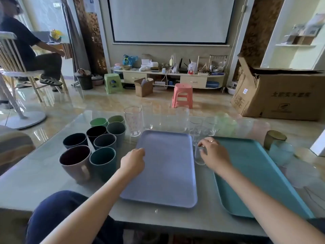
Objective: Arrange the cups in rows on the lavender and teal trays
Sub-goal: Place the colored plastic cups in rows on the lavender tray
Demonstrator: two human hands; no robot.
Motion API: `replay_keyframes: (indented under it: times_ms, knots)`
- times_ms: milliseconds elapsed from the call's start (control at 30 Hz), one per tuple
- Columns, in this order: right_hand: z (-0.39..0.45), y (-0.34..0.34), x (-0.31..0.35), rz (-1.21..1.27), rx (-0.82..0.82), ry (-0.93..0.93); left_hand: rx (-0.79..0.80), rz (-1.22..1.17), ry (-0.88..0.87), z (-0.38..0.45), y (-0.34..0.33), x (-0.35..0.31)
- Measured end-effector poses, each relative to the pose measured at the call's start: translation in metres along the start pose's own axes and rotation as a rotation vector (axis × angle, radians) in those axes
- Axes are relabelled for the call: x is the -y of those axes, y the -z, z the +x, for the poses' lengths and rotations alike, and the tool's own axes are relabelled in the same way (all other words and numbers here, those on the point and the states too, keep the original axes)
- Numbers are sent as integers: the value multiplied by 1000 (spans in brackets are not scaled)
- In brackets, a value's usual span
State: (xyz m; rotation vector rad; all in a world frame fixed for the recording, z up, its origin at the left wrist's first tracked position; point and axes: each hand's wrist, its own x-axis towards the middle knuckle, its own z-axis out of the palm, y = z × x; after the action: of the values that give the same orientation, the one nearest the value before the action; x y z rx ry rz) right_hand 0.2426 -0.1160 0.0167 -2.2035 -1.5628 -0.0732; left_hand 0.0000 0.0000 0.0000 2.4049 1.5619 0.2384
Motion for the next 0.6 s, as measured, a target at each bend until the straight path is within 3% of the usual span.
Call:
replay_keyframes:
  times_ms: [67,100,267,400,600]
  knots:
    - [-8,-13,5,-29,-140,36,23,66,109,-1,-8,13]
    - [-15,-22,9,-55,-135,43,51,79,150,-1,-15,20]
    - [-45,-63,10,-89,195,-156,127,106,194,2,-34,44]
    - [-52,-79,4,-30,265,-189,214,190,180,7,-42,66]
    - [-50,-74,3,-10,296,-189,256,103,89,6,-37,68]
